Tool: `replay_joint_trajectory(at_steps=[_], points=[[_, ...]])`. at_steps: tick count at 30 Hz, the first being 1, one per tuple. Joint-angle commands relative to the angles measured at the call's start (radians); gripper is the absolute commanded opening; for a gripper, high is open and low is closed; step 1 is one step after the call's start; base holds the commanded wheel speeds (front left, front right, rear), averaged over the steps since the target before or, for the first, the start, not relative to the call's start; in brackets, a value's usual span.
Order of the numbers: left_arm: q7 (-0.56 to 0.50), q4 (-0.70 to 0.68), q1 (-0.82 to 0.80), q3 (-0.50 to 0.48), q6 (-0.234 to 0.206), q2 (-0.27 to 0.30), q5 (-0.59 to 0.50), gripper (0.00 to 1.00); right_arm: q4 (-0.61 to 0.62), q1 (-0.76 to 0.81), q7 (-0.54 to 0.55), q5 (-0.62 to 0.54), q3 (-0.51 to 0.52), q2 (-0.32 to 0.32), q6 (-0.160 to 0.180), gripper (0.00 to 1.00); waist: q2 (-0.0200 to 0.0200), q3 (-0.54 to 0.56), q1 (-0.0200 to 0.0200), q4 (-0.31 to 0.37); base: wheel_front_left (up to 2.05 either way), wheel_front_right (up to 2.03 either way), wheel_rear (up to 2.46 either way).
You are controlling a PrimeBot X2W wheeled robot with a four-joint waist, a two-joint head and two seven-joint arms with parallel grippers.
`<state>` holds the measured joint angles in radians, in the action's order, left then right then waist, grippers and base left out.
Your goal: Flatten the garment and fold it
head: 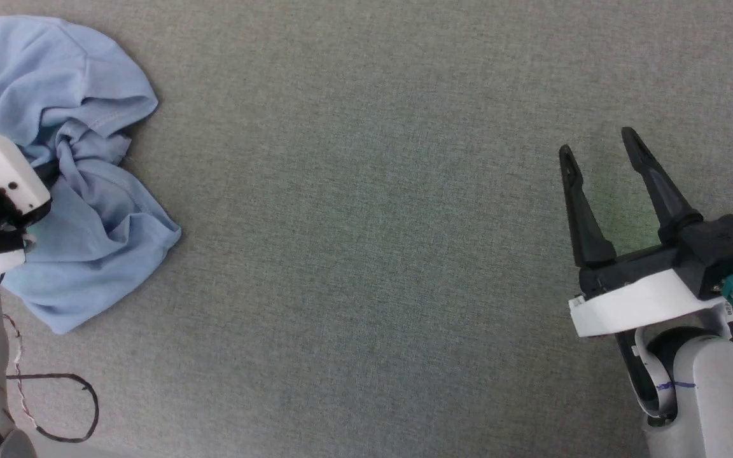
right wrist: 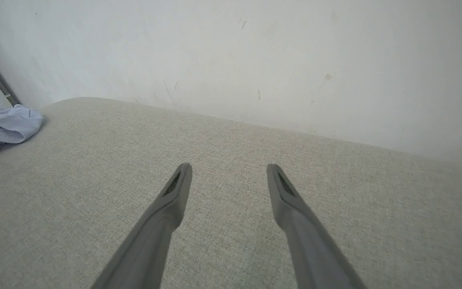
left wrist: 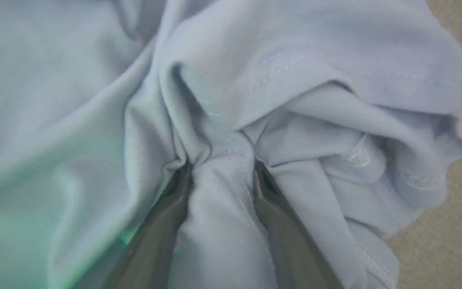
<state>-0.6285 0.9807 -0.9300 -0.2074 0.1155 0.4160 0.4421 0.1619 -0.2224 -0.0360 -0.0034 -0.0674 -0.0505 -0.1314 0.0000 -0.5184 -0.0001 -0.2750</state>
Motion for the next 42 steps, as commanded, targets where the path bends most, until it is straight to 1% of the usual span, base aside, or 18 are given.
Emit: replay_joint_trajectory(at_steps=[1, 3, 7, 11, 15, 20, 25, 30, 35, 38, 42], points=[[-0.026, 0.038, 0.054, 0.025, 0.010, -0.039, -0.002, 0.00, -0.005, -0.018, -0.007, 0.008, -0.004, 0.000, 0.001, 1.00, 0.0000, 0.011, 0.0001, -0.003, 0.00, 0.00, 0.00], [0.000, 0.020, 0.057, 0.040, 0.011, -0.030, -0.015, 0.00, -0.009, -0.021, -0.026, 0.009, -0.009, 0.000, 0.001, 1.00, 0.0000, 0.027, 0.0001, -0.006, 0.00, 0.00, 0.00], [0.100, -0.024, 0.061, 0.071, 0.008, -0.005, -0.058, 0.00, -0.035, -0.007, -0.054, 0.017, -0.012, 0.000, 0.001, 1.00, 0.0000, 0.085, 0.0001, -0.013, 0.00, 0.00, 0.00], [0.241, -0.085, 0.044, 0.101, -0.006, 0.023, -0.110, 0.00, -0.066, 0.014, -0.076, 0.043, -0.007, 0.000, 0.001, 1.00, 0.0000, 0.154, 0.0001, -0.025, 0.00, 0.00, 0.00], [0.402, -0.156, 0.015, 0.143, -0.007, 0.042, -0.167, 0.00, -0.088, 0.044, -0.095, 0.071, 0.005, 0.000, 0.001, 1.00, 0.0000, 0.228, 0.0001, -0.040, 0.00, 0.00, 0.00], [0.591, -0.244, -0.030, 0.201, -0.005, 0.033, -0.226, 0.00, -0.111, 0.089, -0.114, 0.101, 0.033, 0.000, 0.001, 1.00, 0.0000, 0.313, 0.0001, -0.058, 0.00, 0.00, 0.00], [0.725, -0.336, -0.072, 0.257, 0.000, 0.002, -0.257, 0.00, -0.120, 0.126, -0.129, 0.123, 0.057, 0.000, 0.001, 1.00, 0.0000, 0.379, 0.0001, -0.048, 0.00, 0.00, 0.00], [0.773, -0.442, -0.074, 0.299, 0.006, -0.037, -0.246, 0.00, -0.112, 0.141, -0.136, 0.133, 0.066, 0.000, 0.001, 1.00, 0.0000, 0.419, 0.0001, 0.015, 0.00, 0.00, 0.00], [0.763, -0.582, -0.006, 0.333, 0.008, -0.088, -0.211, 0.00, -0.095, 0.159, -0.136, 0.149, 0.080, 0.000, 0.001, 1.00, 0.0000, 0.439, 0.0001, 0.115, 0.00, 0.00, 0.00], [0.745, -0.668, 0.065, 0.358, 0.008, -0.135, -0.183, 0.00, -0.089, 0.175, -0.131, 0.155, 0.091, 0.000, 0.001, 1.00, 0.0000, 0.449, 0.0001, 0.178, 0.00, 0.00, 0.00], [0.716, -0.773, 0.173, 0.411, 0.006, -0.213, -0.146, 0.00, -0.086, 0.197, -0.124, 0.155, 0.113, 0.000, 0.001, 1.00, 0.0000, 0.458, 0.0001, 0.254, 0.00, 0.00, 0.00]])
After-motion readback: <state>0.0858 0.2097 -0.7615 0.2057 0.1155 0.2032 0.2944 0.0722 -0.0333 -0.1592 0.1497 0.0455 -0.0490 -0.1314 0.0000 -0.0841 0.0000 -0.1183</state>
